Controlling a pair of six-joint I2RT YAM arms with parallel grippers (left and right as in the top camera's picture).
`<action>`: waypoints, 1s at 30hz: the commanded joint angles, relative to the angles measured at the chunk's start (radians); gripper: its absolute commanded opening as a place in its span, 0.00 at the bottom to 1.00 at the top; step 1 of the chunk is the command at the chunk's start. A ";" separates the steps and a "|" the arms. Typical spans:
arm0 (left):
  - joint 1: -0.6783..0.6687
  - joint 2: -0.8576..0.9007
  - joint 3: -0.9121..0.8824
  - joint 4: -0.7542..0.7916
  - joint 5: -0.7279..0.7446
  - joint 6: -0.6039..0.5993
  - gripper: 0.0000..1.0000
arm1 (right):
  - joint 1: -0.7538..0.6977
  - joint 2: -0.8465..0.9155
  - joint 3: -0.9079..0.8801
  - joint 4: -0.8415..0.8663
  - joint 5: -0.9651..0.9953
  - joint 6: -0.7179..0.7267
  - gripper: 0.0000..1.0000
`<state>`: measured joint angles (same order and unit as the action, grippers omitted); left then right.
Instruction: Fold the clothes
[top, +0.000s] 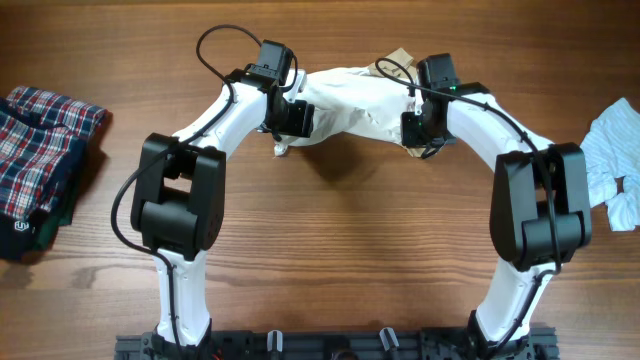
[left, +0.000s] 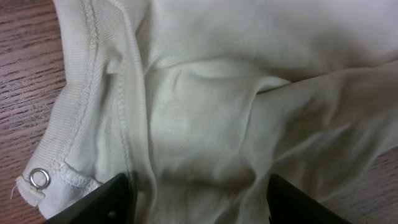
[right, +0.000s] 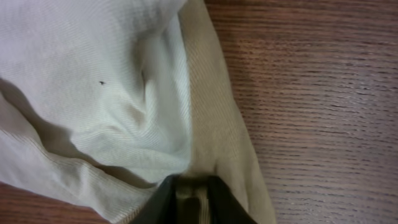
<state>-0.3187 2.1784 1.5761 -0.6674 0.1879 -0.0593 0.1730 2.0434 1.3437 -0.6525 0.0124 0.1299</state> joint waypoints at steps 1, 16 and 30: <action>0.008 -0.015 -0.001 -0.028 -0.033 -0.013 0.73 | -0.026 0.041 -0.109 -0.014 0.157 0.004 0.23; 0.008 -0.015 -0.001 -0.135 -0.233 -0.036 0.97 | -0.172 0.041 -0.161 -0.071 0.141 0.035 0.21; 0.008 -0.153 0.128 -0.188 0.106 -0.185 0.92 | -0.172 0.041 -0.161 -0.043 0.084 0.054 0.26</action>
<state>-0.3054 2.0541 1.6844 -0.8371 0.1600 -0.2237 0.0357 1.9892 1.2606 -0.6857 0.0265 0.1699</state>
